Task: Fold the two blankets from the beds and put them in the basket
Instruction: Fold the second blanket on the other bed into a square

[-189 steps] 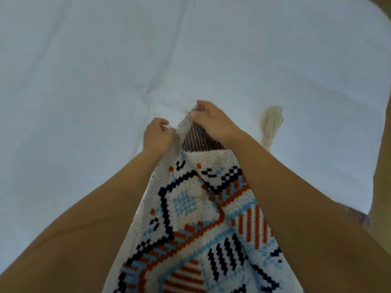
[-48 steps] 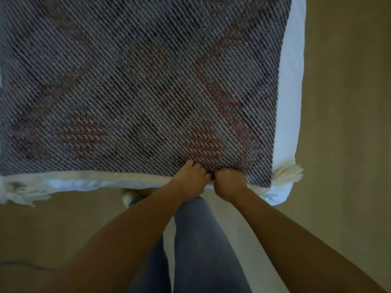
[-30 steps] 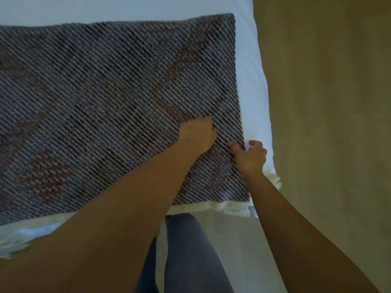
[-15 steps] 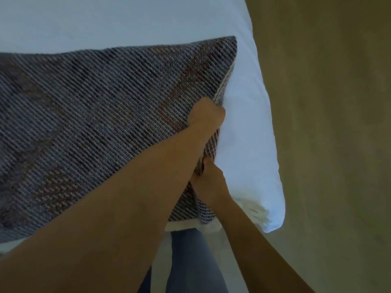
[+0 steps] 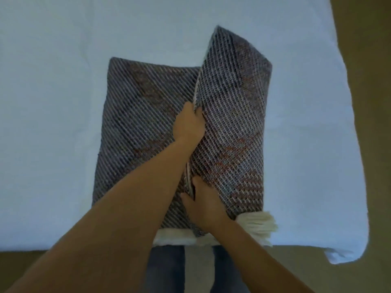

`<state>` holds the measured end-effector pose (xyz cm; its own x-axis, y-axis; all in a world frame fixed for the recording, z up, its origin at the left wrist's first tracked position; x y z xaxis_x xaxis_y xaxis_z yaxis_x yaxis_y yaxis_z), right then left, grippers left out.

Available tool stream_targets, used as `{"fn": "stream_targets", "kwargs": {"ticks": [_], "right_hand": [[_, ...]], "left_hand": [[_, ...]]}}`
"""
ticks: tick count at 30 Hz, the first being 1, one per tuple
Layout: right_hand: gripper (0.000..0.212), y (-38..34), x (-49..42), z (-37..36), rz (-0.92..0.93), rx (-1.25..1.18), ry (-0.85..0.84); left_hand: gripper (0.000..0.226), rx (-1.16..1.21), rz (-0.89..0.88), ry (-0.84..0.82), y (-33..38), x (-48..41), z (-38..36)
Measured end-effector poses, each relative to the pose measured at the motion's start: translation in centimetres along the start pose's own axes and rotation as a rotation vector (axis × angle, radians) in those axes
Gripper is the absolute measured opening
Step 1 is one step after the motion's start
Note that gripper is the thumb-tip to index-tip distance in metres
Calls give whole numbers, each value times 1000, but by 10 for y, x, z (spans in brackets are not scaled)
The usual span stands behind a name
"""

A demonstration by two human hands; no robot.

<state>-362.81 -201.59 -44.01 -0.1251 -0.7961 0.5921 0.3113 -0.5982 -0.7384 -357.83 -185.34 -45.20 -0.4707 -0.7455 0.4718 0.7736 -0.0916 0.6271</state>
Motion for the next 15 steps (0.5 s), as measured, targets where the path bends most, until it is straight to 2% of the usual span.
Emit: {"fn": "stream_targets", "kwargs": {"ticks": [8, 12, 15], "right_hand": [[29, -89, -79, -143, -89, 105, -38], [31, -107, -104, -179, -144, 206, -126], [32, -107, -111, -187, -222, 215, -126]], "left_hand": [[23, 64, 51, 95, -149, -20, 132], [24, 72, 114, 45, -195, -28, 153], [24, 110, 103, -7, -205, -32, 151]]}}
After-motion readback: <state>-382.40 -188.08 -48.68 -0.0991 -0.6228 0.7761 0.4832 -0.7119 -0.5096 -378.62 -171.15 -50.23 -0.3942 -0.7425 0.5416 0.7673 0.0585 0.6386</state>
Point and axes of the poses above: each hand's wrist, its own x-axis away from the middle knuckle, its own z-axis out of the back of the hand, y = z × x, the point moved 1 cm from there along -x, towards the middle knuckle, and after that the axes turned 12 degrees about -y, right-handed, at the moved point
